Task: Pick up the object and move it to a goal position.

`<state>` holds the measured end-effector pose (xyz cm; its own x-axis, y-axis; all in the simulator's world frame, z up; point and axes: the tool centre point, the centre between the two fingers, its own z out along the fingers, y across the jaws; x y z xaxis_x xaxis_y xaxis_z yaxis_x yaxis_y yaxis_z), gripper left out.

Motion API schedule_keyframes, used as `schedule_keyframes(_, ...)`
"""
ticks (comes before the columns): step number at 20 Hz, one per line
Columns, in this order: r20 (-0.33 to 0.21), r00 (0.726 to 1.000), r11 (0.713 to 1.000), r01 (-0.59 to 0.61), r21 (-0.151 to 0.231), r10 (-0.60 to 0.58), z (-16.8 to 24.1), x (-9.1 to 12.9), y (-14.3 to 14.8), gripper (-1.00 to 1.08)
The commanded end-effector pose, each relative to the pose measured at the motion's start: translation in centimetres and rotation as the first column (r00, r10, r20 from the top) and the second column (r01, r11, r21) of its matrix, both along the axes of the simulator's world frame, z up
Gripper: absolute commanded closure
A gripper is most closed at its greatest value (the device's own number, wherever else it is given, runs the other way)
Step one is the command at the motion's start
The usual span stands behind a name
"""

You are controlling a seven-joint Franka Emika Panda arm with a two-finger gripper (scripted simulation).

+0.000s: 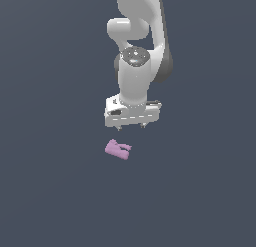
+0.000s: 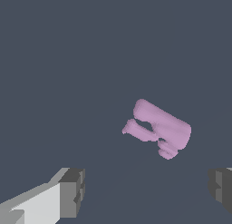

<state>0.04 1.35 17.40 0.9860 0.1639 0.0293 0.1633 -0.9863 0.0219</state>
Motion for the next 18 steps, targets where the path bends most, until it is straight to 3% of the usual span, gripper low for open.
schedule_keyframes(1, -0.003, 0.999, 0.999, -0.044, -0.003, 0.044, -0.4, 0.1, -0.3, -0.92)
schedule_keyframes(9, -0.015, 0.973, 0.973, -0.231, -0.010, 0.231, -2.3, 0.6, -1.4, -0.92)
schedule_keyframes(18, -0.028, 0.896, 0.896, -0.443, -0.009, 0.443, -4.6, 1.1, -2.7, -0.92)
